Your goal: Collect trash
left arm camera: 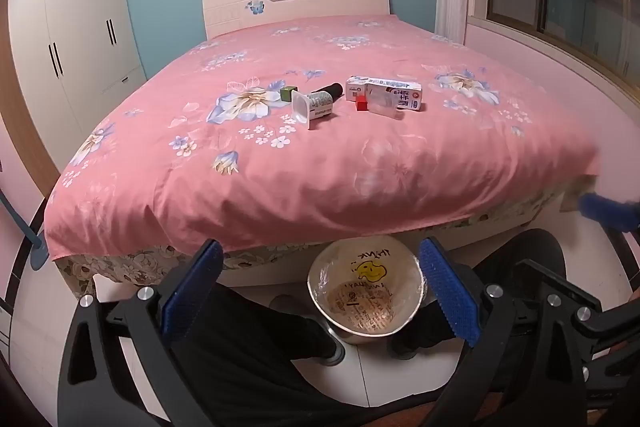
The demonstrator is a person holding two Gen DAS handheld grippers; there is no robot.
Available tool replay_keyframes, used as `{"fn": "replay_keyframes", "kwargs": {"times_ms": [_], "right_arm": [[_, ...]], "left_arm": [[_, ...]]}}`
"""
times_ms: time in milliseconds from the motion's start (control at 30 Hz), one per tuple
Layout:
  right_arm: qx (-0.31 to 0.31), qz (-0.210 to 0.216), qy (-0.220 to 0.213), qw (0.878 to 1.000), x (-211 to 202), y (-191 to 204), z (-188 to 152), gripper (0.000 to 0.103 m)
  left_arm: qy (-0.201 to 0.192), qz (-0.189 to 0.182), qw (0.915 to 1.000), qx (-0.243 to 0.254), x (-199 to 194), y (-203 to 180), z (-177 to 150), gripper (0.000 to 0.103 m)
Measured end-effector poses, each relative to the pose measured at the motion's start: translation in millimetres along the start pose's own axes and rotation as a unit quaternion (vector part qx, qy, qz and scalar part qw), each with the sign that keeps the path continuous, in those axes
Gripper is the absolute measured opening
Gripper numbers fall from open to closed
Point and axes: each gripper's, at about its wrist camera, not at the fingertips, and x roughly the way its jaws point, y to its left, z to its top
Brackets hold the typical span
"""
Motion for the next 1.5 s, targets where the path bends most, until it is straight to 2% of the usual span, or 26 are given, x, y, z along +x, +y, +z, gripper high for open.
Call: {"fn": "replay_keyframes", "kwargs": {"times_ms": [33,267,400,1500], "right_arm": [[-0.001,0.000,0.015,1.000,2.1,0.2,0.7,0.097],[0.001,0.000,0.013,1.000,5.9,-0.2,2.2,0.097],[0.001,-0.001,0.010,1.000,3.7,-1.0,0.6,0.097],[0.002,0.001,0.014,1.000,5.7,-2.8,-1.4,0.097]], "left_arm": [[-0.001,-0.001,1.0000,-0.001,-0.4,0.1,0.0,0.100],[0.002,-0.001,1.0000,0.000,-2.1,1.4,-0.2,0.100],[0.004,0.002,1.0000,0.003,1.6,8.0,-10.9,0.100],[0.010,0.008,0.9999,0.010,5.3,1.1,-2.9,0.100]]}}
